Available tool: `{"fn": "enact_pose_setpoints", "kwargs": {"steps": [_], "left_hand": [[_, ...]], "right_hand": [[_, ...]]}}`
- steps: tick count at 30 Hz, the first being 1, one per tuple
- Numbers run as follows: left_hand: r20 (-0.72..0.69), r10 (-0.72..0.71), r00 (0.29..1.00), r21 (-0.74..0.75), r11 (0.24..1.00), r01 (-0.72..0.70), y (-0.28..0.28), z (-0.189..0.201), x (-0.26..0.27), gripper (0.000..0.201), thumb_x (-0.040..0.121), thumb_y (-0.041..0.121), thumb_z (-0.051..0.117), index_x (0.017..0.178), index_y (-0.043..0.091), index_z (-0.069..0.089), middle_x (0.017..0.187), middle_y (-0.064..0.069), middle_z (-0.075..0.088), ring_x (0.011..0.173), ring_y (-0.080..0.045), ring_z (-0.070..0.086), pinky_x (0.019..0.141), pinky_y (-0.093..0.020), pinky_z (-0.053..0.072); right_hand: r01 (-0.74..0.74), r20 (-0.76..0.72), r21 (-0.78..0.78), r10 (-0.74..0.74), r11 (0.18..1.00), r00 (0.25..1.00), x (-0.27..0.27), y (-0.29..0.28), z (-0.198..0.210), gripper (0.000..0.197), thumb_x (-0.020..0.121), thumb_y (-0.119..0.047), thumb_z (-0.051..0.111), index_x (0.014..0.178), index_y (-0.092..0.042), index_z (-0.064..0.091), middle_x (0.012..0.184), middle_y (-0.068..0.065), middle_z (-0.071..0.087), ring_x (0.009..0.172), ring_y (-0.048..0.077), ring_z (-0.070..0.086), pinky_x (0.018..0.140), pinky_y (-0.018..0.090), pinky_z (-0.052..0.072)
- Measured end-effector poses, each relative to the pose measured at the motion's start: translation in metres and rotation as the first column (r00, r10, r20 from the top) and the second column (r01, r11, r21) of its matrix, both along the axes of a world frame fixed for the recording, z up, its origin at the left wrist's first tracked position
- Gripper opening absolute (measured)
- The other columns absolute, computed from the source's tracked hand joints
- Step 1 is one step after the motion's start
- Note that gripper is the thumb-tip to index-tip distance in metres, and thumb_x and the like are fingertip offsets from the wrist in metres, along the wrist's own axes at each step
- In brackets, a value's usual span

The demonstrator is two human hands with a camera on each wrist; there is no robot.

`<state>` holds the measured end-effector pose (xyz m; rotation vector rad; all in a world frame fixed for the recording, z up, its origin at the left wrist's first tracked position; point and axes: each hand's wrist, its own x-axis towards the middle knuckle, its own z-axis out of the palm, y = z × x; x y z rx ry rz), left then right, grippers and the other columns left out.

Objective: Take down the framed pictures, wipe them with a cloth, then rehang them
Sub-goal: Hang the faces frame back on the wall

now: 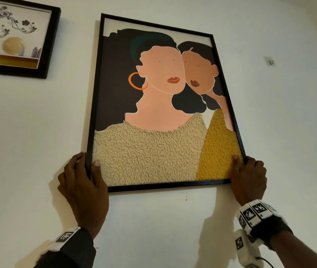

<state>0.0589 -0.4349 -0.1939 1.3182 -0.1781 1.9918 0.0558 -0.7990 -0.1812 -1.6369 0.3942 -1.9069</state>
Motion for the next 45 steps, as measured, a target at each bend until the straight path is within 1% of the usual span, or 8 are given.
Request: {"fn": "enact_pose_setpoints", "kwargs": {"steps": [4, 13, 18, 27, 35, 38, 41, 45], "left_hand": [[0.002, -0.009, 1.0, 0.007, 1.0, 0.009, -0.001, -0.002, -0.002, 0.045, 0.098, 0.037, 0.047, 0.127, 0.003, 0.057, 0.131, -0.013, 0.054, 0.116, -0.034, 0.043, 0.093, -0.042, 0.032], [-0.008, -0.016, 1.0, -0.01, 1.0, 0.016, -0.005, -0.007, -0.004, 0.044, 0.099, 0.034, 0.051, 0.128, 0.002, 0.055, 0.133, -0.014, 0.052, 0.117, -0.033, 0.043, 0.095, -0.041, 0.032], [-0.003, -0.035, 0.999, -0.022, 0.999, 0.035, -0.006, -0.007, -0.008, 0.041, 0.099, 0.032, 0.053, 0.127, 0.001, 0.056, 0.132, -0.014, 0.053, 0.116, -0.032, 0.043, 0.096, -0.039, 0.032], [-0.018, -0.043, 0.999, -0.011, 0.999, 0.043, -0.003, -0.01, -0.008, 0.043, 0.1, 0.036, 0.052, 0.126, 0.002, 0.056, 0.131, -0.013, 0.054, 0.116, -0.032, 0.045, 0.096, -0.036, 0.032], [-0.066, -0.053, 0.996, -0.029, 0.998, 0.051, -0.001, -0.012, -0.012, 0.045, 0.099, 0.04, 0.051, 0.126, 0.005, 0.057, 0.132, -0.01, 0.054, 0.116, -0.03, 0.044, 0.093, -0.039, 0.032], [-0.084, -0.059, 0.995, -0.041, 0.998, 0.056, 0.001, -0.018, -0.013, 0.046, 0.099, 0.042, 0.05, 0.126, 0.006, 0.057, 0.133, -0.009, 0.053, 0.117, -0.029, 0.044, 0.091, -0.038, 0.031], [-0.082, -0.068, 0.994, -0.078, 0.995, 0.062, 0.001, -0.03, -0.015, 0.047, 0.099, 0.045, 0.048, 0.128, 0.008, 0.056, 0.137, -0.006, 0.051, 0.119, -0.027, 0.044, 0.092, -0.037, 0.03], [-0.044, -0.092, 0.995, -0.143, 0.986, 0.085, 0.0, -0.051, -0.027, 0.043, 0.101, 0.044, 0.044, 0.129, 0.013, 0.054, 0.142, 0.0, 0.047, 0.123, -0.026, 0.043, 0.093, -0.039, 0.031]], "right_hand": [[-0.064, -0.067, -0.007, 0.063, 0.998, 0.996, -0.007, -0.004, 0.0, 0.056, 0.1, -0.048, 0.039, 0.123, 0.001, 0.055, 0.118, 0.026, 0.055, 0.11, 0.044, 0.051, 0.091, 0.05, 0.041], [-0.126, -0.101, -0.02, 0.124, 0.992, 0.987, -0.013, -0.007, -0.003, 0.056, 0.1, -0.05, 0.039, 0.123, -0.001, 0.054, 0.119, 0.023, 0.055, 0.112, 0.041, 0.05, 0.088, 0.046, 0.042], [-0.14, -0.118, -0.022, 0.136, 0.99, 0.984, -0.016, -0.009, -0.007, 0.059, 0.099, -0.055, 0.038, 0.122, -0.003, 0.054, 0.117, 0.021, 0.056, 0.11, 0.039, 0.051, 0.088, 0.045, 0.041], [-0.151, -0.153, -0.016, 0.147, 0.988, 0.977, -0.022, -0.01, -0.014, 0.062, 0.097, -0.058, 0.038, 0.118, -0.002, 0.055, 0.115, 0.022, 0.057, 0.108, 0.039, 0.052, 0.086, 0.043, 0.041], [-0.101, -0.2, -0.015, 0.096, 0.995, 0.975, -0.024, -0.01, -0.022, 0.062, 0.097, -0.057, 0.034, 0.114, -0.001, 0.055, 0.111, 0.023, 0.057, 0.105, 0.04, 0.053, 0.084, 0.044, 0.041], [-0.086, -0.196, -0.007, 0.083, 0.996, 0.977, -0.025, -0.01, -0.029, 0.063, 0.097, -0.057, 0.035, 0.116, 0.0, 0.055, 0.113, 0.024, 0.057, 0.107, 0.04, 0.053, 0.085, 0.045, 0.041], [-0.023, -0.163, 0.028, 0.027, 0.999, 0.986, -0.028, -0.009, -0.039, 0.064, 0.098, -0.057, 0.035, 0.121, -0.001, 0.055, 0.116, 0.024, 0.057, 0.109, 0.042, 0.052, 0.089, 0.048, 0.042], [0.08, -0.132, 0.042, -0.074, 0.996, 0.988, -0.039, -0.001, -0.058, 0.061, 0.099, -0.056, 0.034, 0.117, -0.002, 0.056, 0.11, 0.022, 0.058, 0.103, 0.041, 0.054, 0.086, 0.048, 0.042]]}}
